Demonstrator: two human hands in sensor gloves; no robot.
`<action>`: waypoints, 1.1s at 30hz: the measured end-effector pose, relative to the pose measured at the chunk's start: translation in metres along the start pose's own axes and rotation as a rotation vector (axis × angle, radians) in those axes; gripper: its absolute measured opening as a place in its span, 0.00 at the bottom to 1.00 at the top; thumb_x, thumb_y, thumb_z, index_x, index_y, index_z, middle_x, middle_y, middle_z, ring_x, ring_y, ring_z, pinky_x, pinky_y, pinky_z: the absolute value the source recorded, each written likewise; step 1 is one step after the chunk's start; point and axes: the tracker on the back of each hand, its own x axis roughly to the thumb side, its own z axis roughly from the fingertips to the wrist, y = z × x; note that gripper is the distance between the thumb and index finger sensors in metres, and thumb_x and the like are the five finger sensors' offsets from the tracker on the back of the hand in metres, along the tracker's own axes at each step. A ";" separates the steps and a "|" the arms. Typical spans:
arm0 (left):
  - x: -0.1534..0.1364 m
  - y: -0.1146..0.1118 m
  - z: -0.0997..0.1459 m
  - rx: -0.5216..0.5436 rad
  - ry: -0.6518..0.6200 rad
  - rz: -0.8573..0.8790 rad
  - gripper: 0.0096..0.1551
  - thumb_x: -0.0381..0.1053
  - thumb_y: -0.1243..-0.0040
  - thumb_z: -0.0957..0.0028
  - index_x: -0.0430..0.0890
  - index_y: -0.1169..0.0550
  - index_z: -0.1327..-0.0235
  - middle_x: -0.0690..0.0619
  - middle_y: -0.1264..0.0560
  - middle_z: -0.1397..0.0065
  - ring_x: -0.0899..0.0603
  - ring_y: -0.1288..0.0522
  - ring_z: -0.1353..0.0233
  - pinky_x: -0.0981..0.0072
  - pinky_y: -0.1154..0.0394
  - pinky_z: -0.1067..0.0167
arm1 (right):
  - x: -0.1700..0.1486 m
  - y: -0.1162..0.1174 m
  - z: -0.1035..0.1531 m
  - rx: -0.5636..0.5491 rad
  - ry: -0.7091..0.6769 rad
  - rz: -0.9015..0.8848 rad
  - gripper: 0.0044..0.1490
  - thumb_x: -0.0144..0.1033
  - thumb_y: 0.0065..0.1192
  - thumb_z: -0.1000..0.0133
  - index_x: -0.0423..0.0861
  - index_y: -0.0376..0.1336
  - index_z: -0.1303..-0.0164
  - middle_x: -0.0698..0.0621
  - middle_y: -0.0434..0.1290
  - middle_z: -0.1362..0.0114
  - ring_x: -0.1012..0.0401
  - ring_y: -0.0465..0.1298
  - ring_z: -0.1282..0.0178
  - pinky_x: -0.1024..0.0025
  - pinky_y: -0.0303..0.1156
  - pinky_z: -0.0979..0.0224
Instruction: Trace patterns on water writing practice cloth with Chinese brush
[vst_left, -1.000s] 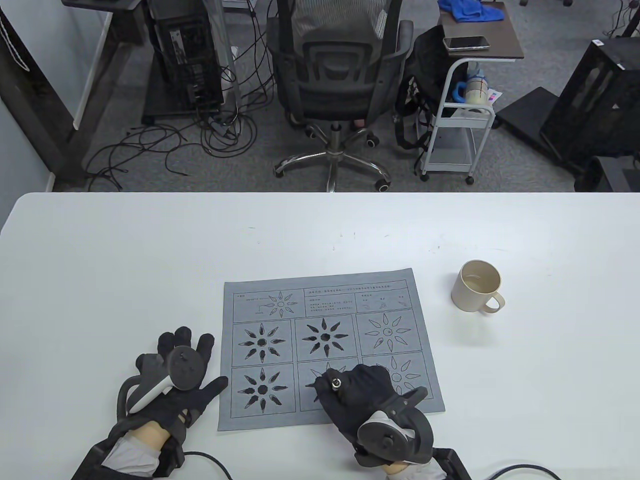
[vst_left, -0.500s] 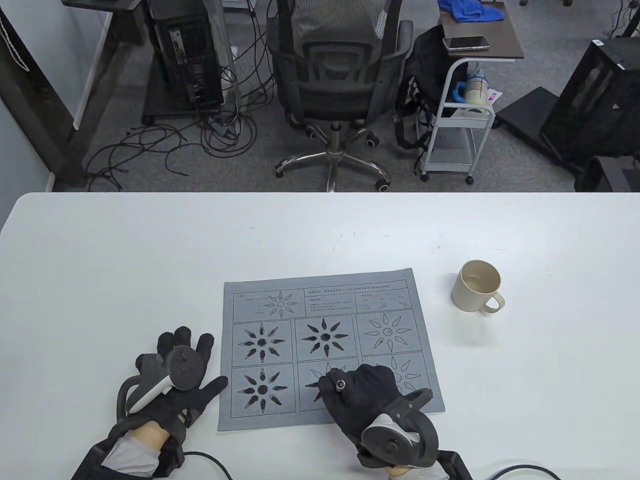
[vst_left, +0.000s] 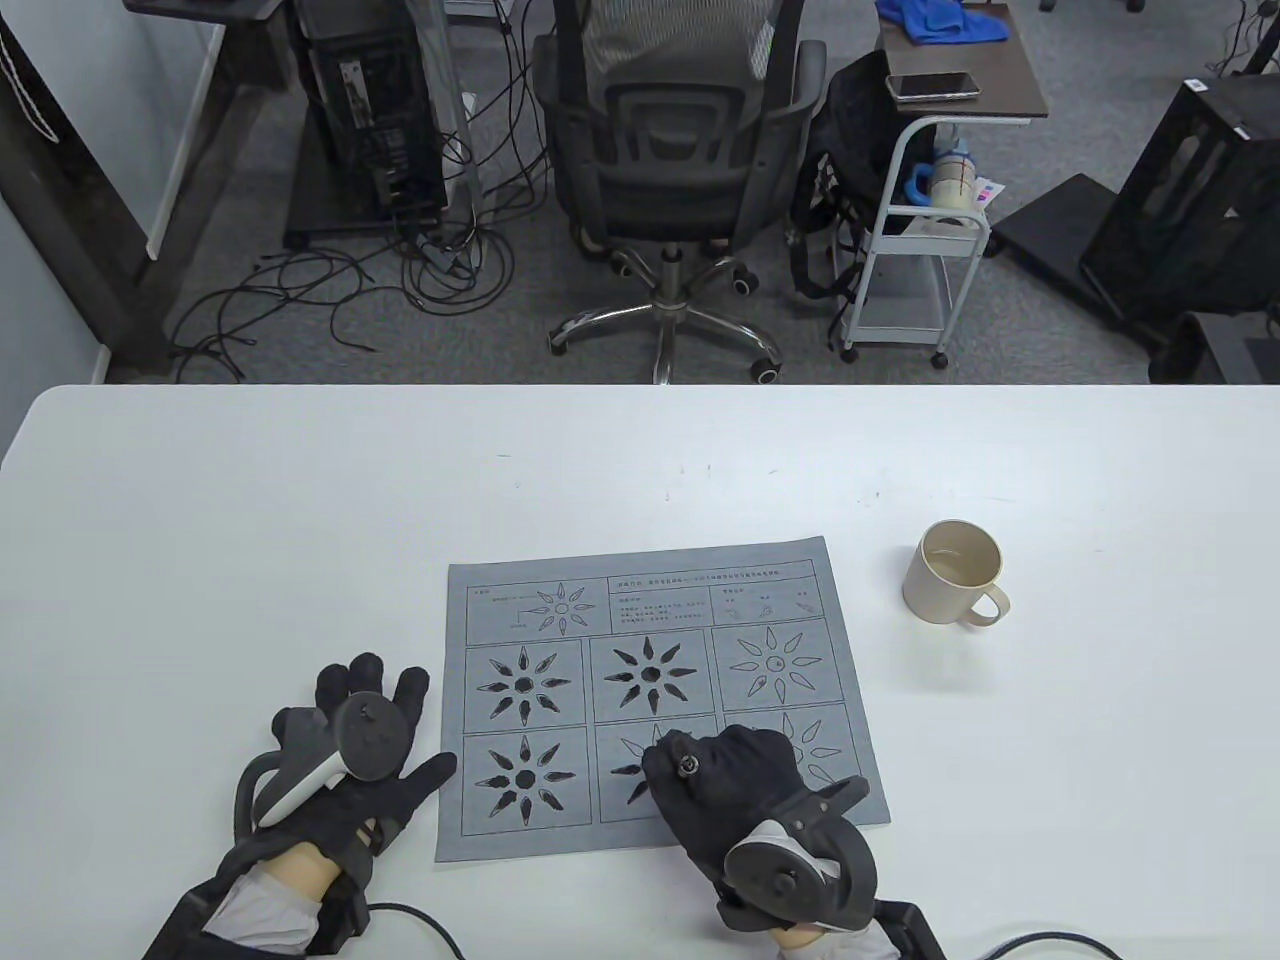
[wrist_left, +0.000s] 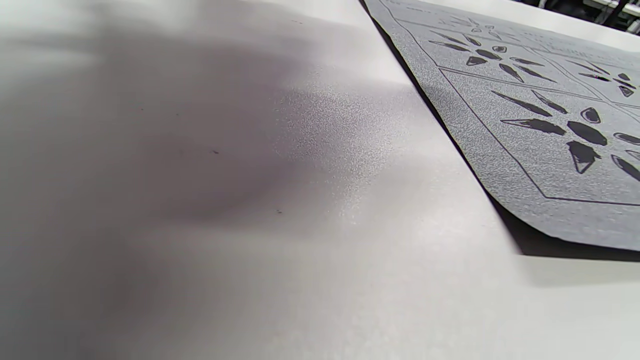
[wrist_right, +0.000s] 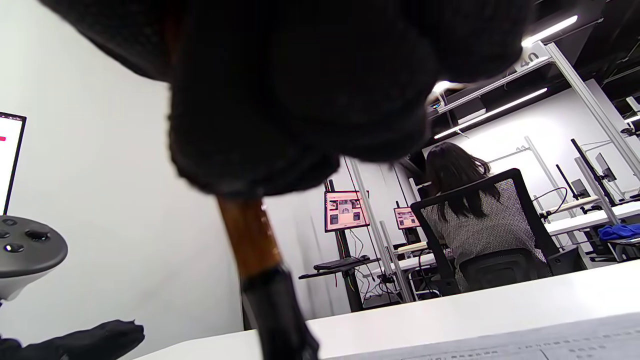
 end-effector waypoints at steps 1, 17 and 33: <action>0.000 0.000 0.000 0.000 0.000 0.000 0.50 0.76 0.64 0.48 0.66 0.74 0.30 0.51 0.82 0.24 0.38 0.83 0.26 0.23 0.74 0.33 | 0.000 0.000 0.000 0.002 0.002 0.000 0.21 0.46 0.67 0.42 0.40 0.77 0.59 0.48 0.87 0.69 0.56 0.83 0.69 0.53 0.76 0.52; 0.000 0.000 0.000 -0.001 0.001 0.001 0.50 0.76 0.64 0.48 0.66 0.74 0.30 0.51 0.82 0.24 0.37 0.83 0.26 0.23 0.74 0.33 | 0.000 0.001 -0.001 0.015 0.008 0.009 0.21 0.46 0.67 0.42 0.40 0.77 0.60 0.48 0.87 0.70 0.56 0.83 0.69 0.53 0.76 0.53; 0.000 0.000 0.000 0.000 0.001 0.000 0.50 0.76 0.64 0.48 0.66 0.74 0.30 0.51 0.82 0.24 0.38 0.83 0.26 0.23 0.74 0.33 | 0.000 0.001 -0.001 0.005 -0.001 0.015 0.21 0.46 0.66 0.42 0.40 0.77 0.59 0.48 0.87 0.69 0.56 0.83 0.69 0.53 0.76 0.52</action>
